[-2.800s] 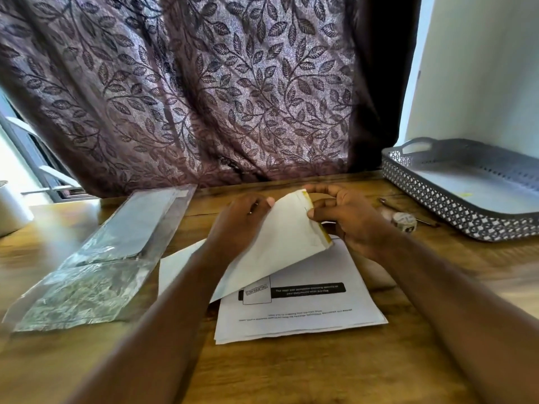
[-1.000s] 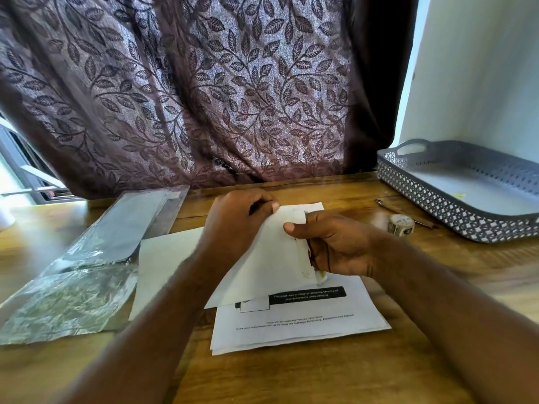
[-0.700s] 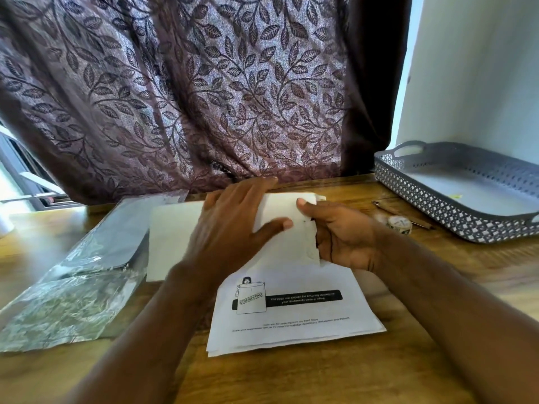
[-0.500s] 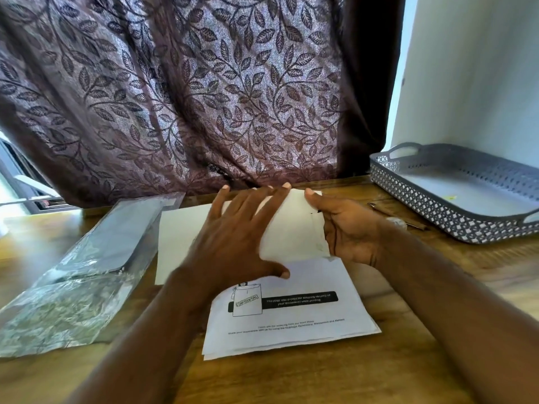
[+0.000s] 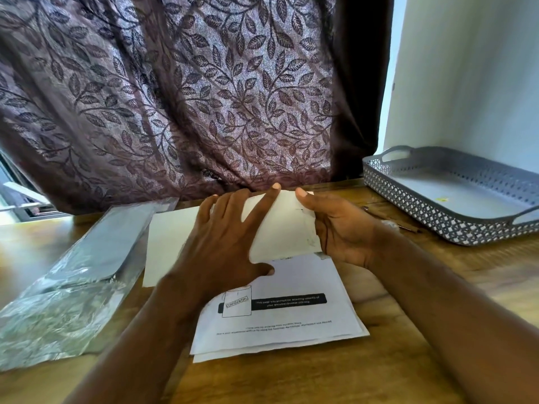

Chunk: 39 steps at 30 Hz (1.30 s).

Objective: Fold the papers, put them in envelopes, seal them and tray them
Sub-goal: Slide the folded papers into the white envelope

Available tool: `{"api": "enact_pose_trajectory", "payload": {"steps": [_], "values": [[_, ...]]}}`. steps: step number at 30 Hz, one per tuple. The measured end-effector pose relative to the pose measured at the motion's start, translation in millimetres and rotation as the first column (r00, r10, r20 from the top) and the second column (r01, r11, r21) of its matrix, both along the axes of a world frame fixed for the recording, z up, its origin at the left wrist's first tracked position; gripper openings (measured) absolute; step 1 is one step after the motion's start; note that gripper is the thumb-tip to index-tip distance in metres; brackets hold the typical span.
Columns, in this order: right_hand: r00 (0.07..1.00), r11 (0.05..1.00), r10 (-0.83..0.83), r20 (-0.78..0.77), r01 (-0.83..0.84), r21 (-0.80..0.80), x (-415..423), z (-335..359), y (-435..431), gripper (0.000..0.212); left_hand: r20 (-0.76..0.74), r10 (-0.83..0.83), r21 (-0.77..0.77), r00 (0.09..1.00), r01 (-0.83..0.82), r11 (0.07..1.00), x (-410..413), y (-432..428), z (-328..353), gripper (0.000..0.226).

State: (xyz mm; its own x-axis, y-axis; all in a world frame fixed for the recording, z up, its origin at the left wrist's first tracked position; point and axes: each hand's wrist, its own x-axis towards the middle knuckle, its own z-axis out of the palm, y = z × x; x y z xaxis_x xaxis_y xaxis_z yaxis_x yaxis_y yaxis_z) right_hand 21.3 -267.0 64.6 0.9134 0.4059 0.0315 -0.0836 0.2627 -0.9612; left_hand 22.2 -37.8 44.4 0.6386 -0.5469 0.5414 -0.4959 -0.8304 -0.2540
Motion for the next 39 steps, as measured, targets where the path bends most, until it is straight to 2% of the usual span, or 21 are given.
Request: {"api": "enact_pose_trajectory", "payload": {"steps": [3,7,12,13,15,16,18,20,21,24,26,28,34,36,39], "values": [[0.999,0.999,0.032,0.032,-0.032,-0.016,1,-1,0,0.051,0.021,0.033,-0.01,0.999,-0.033,0.999,-1,1,3,0.128],[0.997,0.998,-0.019,0.072,0.024,-0.064,4,-3,-3,0.059,0.072,0.068,0.013,0.995,-0.069,0.998,-1,2,3,0.119],[0.976,0.986,-0.16,0.15,0.151,0.069,20,-5,-19,0.043,0.112,0.139,-0.054,0.984,-0.134,0.99,4,16,4,0.118],[0.966,0.978,-0.207,0.154,0.199,0.067,23,-7,-22,0.037,0.102,0.162,-0.068,0.982,-0.155,0.986,5,20,4,0.12],[0.93,0.94,-0.324,0.176,0.337,-0.051,29,-15,-27,0.029,0.075,0.198,-0.094,0.977,-0.191,0.977,8,26,4,0.124],[0.905,0.901,-0.365,0.22,0.403,-0.161,31,-20,-27,0.026,0.064,0.212,-0.105,0.975,-0.204,0.973,9,28,3,0.125],[0.845,0.763,-0.375,0.382,0.515,-0.389,36,-29,-26,0.018,0.051,0.225,-0.12,0.973,-0.217,0.969,10,30,2,0.127],[0.808,0.569,-0.243,0.537,0.567,-0.595,42,-35,-25,0.015,0.034,0.225,-0.132,0.974,-0.219,0.967,10,31,0,0.131],[0.81,0.453,-0.133,0.571,0.563,-0.692,44,-35,-24,0.026,0.021,0.228,-0.137,0.973,-0.223,0.965,10,32,0,0.133],[0.835,0.162,0.119,0.538,0.518,-0.84,44,-35,-21,0.064,-0.001,0.24,-0.143,0.971,-0.237,0.961,11,32,-2,0.138],[0.859,0.062,0.189,0.476,0.473,-0.879,42,-32,-17,0.068,-0.008,0.241,-0.14,0.97,-0.24,0.961,13,32,-3,0.137],[0.871,0.058,0.22,0.438,0.437,-0.898,40,-29,-15,0.064,-0.013,0.239,-0.14,0.971,-0.239,0.961,13,33,-5,0.135],[0.864,0.232,0.099,0.493,0.461,-0.856,47,-37,-20,0.074,-0.003,0.216,-0.153,0.976,-0.214,0.965,13,33,-7,0.133],[0.852,0.316,0.016,0.524,0.493,-0.811,51,-41,-23,0.066,-0.01,0.216,-0.164,0.976,-0.215,0.963,14,34,-6,0.134],[0.815,0.371,-0.132,0.564,0.568,-0.735,55,-42,-30,0.044,-0.018,0.218,-0.172,0.976,-0.218,0.961,15,35,-6,0.134]]}}
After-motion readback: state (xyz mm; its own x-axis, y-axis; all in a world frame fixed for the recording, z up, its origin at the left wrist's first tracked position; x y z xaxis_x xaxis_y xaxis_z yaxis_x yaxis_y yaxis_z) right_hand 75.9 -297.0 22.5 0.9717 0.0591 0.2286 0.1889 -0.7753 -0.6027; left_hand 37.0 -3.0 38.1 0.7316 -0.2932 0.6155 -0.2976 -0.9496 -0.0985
